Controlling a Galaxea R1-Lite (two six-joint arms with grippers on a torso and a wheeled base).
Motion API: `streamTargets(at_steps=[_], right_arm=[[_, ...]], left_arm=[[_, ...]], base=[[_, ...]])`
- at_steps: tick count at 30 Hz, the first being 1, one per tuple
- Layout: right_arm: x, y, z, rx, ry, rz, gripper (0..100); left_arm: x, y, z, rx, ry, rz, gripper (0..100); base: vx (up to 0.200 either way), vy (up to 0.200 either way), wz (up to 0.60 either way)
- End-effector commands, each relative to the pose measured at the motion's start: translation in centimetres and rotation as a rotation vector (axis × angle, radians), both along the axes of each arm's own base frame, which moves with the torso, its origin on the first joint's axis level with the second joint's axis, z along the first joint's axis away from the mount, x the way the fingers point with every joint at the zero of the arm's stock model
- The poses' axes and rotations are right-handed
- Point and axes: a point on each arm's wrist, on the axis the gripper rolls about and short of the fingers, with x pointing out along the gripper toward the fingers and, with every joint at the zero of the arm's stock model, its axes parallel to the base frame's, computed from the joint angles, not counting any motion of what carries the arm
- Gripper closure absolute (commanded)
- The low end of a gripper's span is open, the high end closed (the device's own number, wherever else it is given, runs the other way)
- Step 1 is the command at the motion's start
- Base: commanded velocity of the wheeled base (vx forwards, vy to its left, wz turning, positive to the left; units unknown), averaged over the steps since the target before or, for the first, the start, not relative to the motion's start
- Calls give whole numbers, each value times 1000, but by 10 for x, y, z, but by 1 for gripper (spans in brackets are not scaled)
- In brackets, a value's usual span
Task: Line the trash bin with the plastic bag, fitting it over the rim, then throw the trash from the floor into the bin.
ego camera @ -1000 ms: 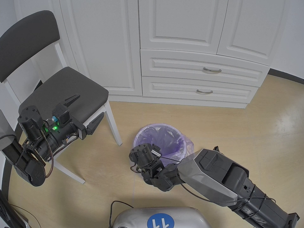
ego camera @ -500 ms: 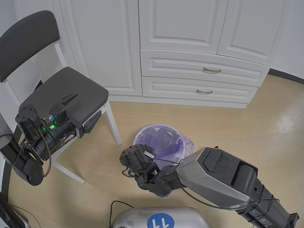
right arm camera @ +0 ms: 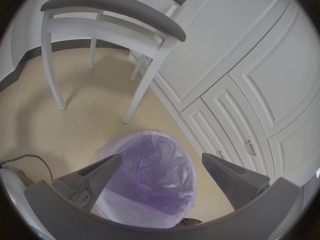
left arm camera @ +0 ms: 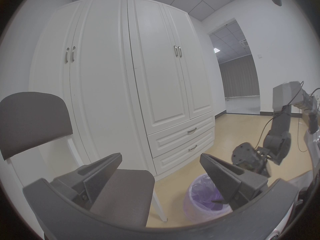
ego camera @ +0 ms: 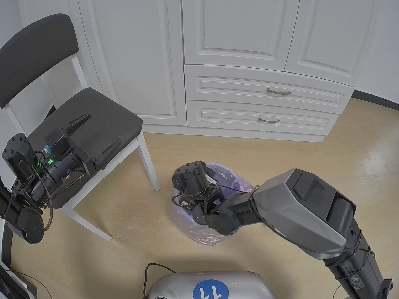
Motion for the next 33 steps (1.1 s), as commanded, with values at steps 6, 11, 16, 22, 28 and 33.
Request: streamTargets(at_steps=[6,11,16,22,28,33], right_arm=[[33,-33,-34,-68,65,-93,0],[37,-42,-46,-98,86,-126,0],[31,-48,-57,-135,125,-129,0],[12,-54,-65,-184,179,-115,0],[4,-55,-68,-202,198,-107,0],[5,-54,-65,-195,188,-108,0]], left_arm=[[-1,7,6,-4,-22,23,0],[-1,11,6,-5,-24,38,0],[0,12,6,-4,-23,41,0],[-1,13,6,-5,-24,44,0],[-1,13,7,-5,-26,44,0],[-1,13,7,-5,-26,46,0]], base=[[0,0,0],[0,0,0],[0,0,0],[0,0,0],[0,0,0],[0,0,0]])
